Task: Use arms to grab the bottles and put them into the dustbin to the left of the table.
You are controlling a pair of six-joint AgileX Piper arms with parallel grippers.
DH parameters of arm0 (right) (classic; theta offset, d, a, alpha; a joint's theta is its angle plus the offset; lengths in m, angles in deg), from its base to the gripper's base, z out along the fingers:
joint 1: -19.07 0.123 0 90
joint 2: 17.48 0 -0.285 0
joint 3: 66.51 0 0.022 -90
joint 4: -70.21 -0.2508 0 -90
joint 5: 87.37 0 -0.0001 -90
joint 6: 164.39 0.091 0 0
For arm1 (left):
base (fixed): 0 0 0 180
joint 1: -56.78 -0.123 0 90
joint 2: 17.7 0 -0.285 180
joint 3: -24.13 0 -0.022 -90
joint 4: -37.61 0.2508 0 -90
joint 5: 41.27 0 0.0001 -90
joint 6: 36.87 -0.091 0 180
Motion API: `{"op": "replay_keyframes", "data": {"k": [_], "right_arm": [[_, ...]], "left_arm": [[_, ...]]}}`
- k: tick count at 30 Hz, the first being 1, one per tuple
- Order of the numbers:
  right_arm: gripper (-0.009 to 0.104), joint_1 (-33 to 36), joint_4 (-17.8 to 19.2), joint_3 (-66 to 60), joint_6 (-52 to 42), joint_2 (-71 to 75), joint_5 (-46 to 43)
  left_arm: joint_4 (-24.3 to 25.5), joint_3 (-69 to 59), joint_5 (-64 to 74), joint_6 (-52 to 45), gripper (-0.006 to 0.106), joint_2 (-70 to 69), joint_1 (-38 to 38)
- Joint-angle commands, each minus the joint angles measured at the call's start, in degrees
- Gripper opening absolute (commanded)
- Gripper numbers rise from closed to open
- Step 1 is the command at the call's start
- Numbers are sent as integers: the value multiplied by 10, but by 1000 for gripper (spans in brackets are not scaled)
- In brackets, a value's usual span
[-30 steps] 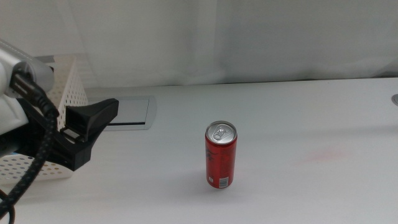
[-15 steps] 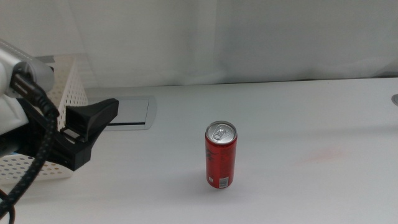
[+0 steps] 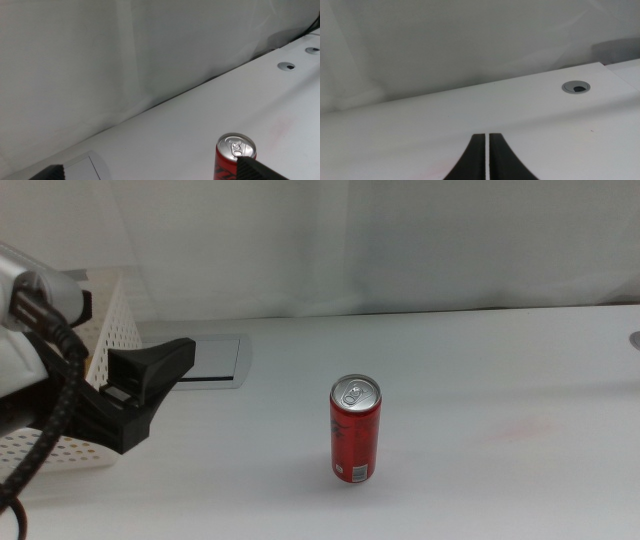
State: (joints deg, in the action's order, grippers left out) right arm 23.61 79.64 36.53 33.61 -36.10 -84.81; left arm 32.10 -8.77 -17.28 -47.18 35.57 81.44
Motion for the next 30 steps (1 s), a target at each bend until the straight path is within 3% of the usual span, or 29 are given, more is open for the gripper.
{"op": "replay_keyframes", "data": {"k": [1, 9, 15, 21, 27, 30], "right_arm": [[-3, -4, 5, -21, -2, -2, -11], [-3, -4, 5, -21, -2, -2, -11], [-3, -4, 5, -21, -2, -2, -11], [-3, -4, 5, -21, -2, -2, -11], [-3, -4, 5, -21, -2, -2, -11], [-3, -4, 5, -21, -2, -2, -11]], "left_arm": [[-12, -13, -13, 2, 89, -1, 6], [-35, -150, -133, 0, 80, -1, 60], [-59, -296, -332, 19, 78, 4, 183], [-59, -374, -493, 20, 78, 54, 193], [-60, -376, -645, 18, 89, 198, 193], [-87, -376, -715, 30, 91, 273, 193]]}}
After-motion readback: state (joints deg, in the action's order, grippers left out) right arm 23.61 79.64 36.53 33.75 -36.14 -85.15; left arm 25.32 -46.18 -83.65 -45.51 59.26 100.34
